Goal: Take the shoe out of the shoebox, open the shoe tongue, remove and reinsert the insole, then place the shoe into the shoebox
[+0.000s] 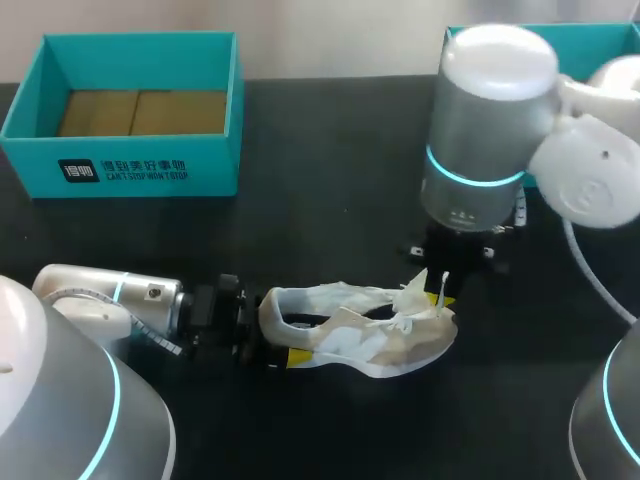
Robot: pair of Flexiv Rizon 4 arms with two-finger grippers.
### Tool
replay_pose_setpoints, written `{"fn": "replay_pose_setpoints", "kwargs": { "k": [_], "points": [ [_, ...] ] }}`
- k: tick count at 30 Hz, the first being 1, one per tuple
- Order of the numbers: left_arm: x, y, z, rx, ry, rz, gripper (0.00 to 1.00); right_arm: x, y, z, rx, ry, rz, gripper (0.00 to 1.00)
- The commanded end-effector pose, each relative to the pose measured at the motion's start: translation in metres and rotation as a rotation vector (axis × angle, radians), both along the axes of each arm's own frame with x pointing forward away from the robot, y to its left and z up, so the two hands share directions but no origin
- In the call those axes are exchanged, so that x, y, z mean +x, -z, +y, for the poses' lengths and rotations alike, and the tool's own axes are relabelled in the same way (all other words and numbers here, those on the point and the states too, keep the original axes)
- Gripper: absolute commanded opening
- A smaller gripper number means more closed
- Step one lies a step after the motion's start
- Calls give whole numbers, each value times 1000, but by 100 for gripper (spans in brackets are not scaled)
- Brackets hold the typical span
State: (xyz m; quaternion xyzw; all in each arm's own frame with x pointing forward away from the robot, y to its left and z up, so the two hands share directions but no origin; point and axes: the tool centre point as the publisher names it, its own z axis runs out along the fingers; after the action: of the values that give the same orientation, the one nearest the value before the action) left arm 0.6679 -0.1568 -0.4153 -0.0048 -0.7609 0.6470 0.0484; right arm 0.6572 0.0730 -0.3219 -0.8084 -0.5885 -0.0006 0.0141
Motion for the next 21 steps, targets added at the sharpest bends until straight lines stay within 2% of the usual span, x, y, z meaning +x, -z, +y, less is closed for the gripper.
{"fn": "replay_pose_setpoints", "kwargs": {
  "k": [1, 8, 10, 13, 16, 18, 19, 21],
  "points": [
    [-1, 3, 3, 0, -4, 0, 0, -7, 7, -19, 299, -11, -94, 0],
    [-1, 3, 3, 0, -4, 0, 0, -10, 15, -23, 367, -32, -105, 0],
    [-1, 3, 3, 0, -4, 0, 0, -10, 17, -25, 373, -36, -104, 6],
    [-1, 3, 3, 0, -4, 0, 0, -11, 19, -28, 396, -43, -110, 7],
    [-1, 3, 3, 0, -4, 0, 0, -11, 21, -32, 434, -56, -133, 17],
    [-1, 3, 3, 0, -4, 0, 0, -11, 23, -34, 454, -63, -141, 27],
    [-1, 3, 3, 0, -4, 0, 0, -10, 24, -35, 462, -62, -142, 30],
    [-1, 3, 3, 0, -4, 0, 0, -9, 28, -35, 475, -56, -144, 29]
  ]
}}
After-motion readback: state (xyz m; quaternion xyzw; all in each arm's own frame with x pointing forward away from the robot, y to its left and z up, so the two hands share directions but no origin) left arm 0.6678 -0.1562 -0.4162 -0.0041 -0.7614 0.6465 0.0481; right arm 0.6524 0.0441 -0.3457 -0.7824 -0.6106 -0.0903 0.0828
